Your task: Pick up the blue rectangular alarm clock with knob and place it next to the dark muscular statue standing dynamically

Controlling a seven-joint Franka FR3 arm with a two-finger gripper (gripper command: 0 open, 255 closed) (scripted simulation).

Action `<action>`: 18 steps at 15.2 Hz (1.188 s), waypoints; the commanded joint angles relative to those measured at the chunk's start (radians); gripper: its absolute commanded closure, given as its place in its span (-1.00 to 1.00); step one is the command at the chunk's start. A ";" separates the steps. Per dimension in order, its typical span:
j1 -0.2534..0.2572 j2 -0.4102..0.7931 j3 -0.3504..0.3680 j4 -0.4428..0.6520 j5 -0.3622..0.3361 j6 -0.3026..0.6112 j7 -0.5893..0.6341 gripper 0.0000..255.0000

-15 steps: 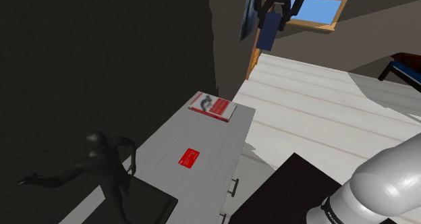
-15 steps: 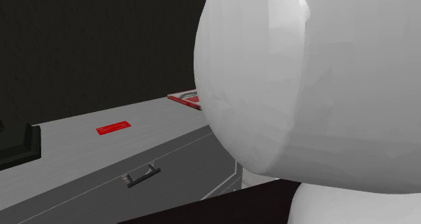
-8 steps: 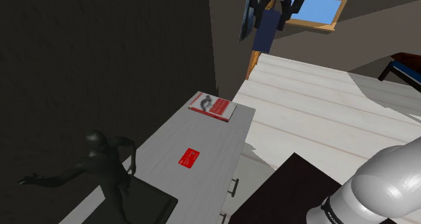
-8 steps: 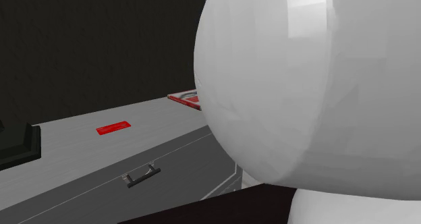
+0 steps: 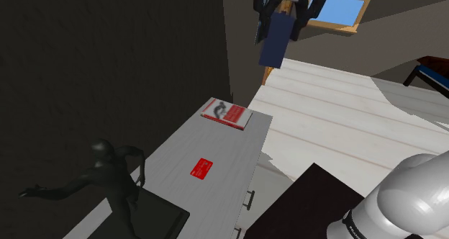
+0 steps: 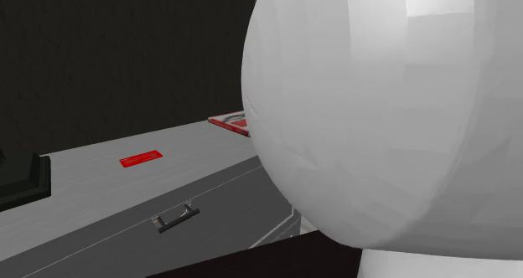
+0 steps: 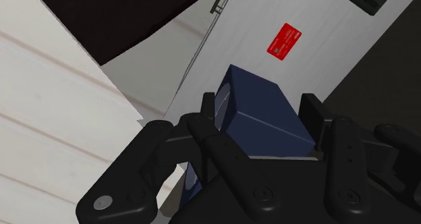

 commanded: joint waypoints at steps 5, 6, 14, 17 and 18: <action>0.038 0.018 0.121 0.045 0.029 -0.009 0.171 1.00; 0.044 0.024 0.144 0.055 0.031 -0.009 0.201 1.00; 0.093 0.150 0.370 0.188 -0.008 -0.010 0.475 1.00; 0.128 0.250 0.486 0.268 -0.078 -0.014 0.608 1.00; 0.150 0.294 0.528 0.299 -0.116 -0.018 0.659 1.00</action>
